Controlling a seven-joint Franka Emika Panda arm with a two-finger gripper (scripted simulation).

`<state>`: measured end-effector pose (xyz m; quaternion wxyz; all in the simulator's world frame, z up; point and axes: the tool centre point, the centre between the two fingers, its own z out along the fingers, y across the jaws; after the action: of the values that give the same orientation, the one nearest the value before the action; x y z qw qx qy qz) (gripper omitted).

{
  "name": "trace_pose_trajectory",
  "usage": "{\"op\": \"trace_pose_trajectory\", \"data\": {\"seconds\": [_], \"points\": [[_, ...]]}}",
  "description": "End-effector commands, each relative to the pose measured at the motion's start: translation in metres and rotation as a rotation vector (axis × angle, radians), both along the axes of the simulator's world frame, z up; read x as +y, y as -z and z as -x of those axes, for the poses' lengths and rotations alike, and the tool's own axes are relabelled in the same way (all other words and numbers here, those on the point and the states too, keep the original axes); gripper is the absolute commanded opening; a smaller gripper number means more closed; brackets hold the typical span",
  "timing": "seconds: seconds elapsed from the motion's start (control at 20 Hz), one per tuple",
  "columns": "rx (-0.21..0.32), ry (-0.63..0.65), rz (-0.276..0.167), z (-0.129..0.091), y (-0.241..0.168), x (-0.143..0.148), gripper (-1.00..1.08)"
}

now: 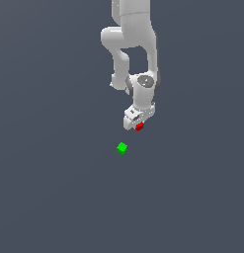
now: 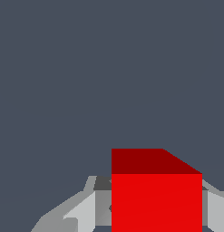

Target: Stack the red cube on top of the green cube.

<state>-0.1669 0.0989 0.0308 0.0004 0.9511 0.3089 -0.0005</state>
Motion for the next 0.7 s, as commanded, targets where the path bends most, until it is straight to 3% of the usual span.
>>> {"op": "trace_pose_trajectory", "data": {"seconds": [0.0, 0.65], "points": [[-0.001, 0.0, 0.0, 0.0, -0.007, 0.0, -1.0], [-0.001, -0.001, -0.001, 0.0, -0.073, 0.001, -1.0]]}}
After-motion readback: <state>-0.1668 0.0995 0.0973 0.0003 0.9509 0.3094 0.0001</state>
